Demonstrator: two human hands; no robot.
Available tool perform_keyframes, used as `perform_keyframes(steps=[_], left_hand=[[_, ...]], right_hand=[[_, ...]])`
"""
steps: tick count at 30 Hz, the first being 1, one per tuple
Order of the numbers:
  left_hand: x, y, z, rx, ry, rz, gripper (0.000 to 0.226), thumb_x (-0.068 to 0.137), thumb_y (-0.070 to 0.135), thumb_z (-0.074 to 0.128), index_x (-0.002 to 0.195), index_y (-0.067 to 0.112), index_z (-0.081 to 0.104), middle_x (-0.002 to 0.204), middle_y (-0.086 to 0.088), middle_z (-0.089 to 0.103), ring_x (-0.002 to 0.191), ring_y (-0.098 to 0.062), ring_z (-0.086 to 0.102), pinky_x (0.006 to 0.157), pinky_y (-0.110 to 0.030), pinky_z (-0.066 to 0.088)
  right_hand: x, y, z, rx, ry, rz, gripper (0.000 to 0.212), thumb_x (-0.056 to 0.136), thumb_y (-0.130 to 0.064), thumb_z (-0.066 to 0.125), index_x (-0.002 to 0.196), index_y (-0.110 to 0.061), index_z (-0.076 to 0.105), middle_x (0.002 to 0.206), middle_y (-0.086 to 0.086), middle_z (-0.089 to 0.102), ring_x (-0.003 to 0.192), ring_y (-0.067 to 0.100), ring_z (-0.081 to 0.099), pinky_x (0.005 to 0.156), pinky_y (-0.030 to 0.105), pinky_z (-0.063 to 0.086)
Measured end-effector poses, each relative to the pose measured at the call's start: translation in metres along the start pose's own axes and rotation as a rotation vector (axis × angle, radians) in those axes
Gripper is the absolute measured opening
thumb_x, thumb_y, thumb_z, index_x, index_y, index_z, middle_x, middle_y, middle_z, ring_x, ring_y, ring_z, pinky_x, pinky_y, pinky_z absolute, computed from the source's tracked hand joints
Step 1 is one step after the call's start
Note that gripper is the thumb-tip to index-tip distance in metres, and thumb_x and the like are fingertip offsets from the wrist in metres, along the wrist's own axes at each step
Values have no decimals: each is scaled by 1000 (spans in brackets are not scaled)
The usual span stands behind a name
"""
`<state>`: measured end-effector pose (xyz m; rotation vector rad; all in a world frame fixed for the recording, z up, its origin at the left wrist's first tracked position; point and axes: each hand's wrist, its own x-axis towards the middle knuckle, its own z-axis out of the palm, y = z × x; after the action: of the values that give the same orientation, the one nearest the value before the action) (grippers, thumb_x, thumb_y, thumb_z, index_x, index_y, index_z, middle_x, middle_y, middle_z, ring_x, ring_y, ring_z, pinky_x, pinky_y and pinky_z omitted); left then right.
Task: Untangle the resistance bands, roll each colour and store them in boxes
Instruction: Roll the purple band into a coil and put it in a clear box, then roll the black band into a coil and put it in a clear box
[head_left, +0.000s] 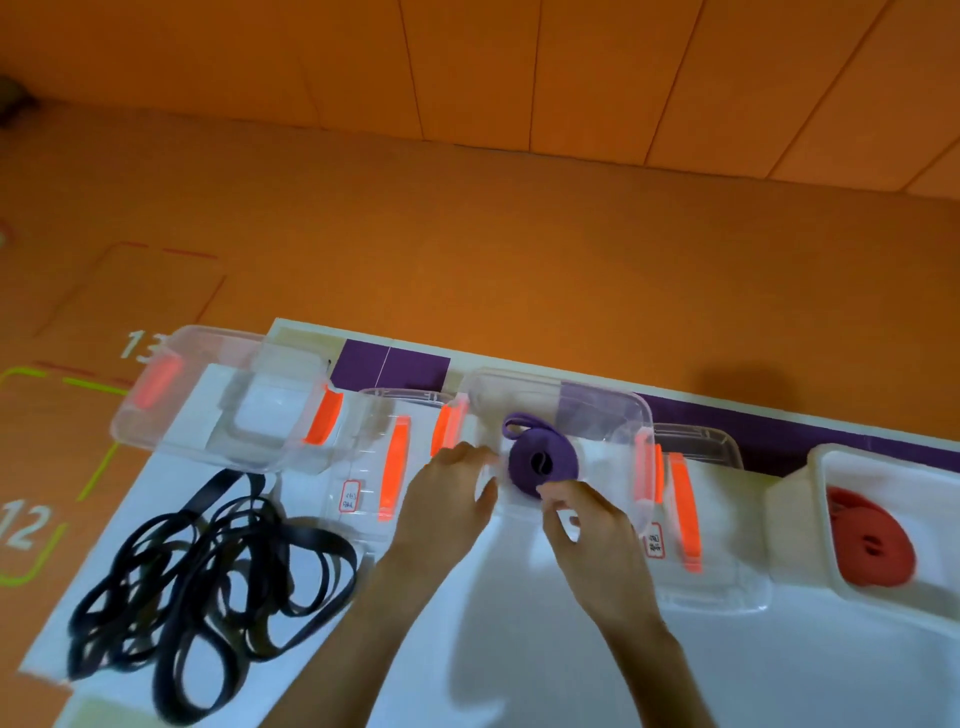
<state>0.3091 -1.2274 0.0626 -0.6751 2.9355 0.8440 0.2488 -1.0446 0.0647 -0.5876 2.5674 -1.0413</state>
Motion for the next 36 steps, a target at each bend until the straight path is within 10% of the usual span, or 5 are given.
perform_keyframes(steps=[11,21,27,36], left_hand=[[-120,-142,-62,257,-35,8,20,88,13,74,107,18,78,104,-2,75,101,-29,72,84,-45,58],[-161,-295,-125,39,-189,-224,27,101,29,59,127,27,66,132,3,63,127,-22,56,105,-45,49],[-173,-332,-139,-27,-245,-298,32,101,29,60,133,25,64,141,-2,55,137,-28,48,111,-56,43],[-192,-365,-123,211,-298,-265,53,104,35,58,153,22,43,159,-5,42,149,-30,36,117,-48,38]], right_hand=[[-80,-81,109,-275,-77,-126,14,101,-24,61,107,-33,71,104,-18,72,94,7,70,77,30,53],[-100,-122,247,-199,-431,350,8,99,-29,60,100,-27,68,95,-4,79,93,21,74,89,37,60],[-96,-115,314,333,-251,848,39,95,-37,76,113,-3,68,102,15,75,86,29,73,76,42,60],[-107,-123,325,24,11,655,10,94,-12,69,96,-6,60,87,14,70,79,37,71,72,44,60]])
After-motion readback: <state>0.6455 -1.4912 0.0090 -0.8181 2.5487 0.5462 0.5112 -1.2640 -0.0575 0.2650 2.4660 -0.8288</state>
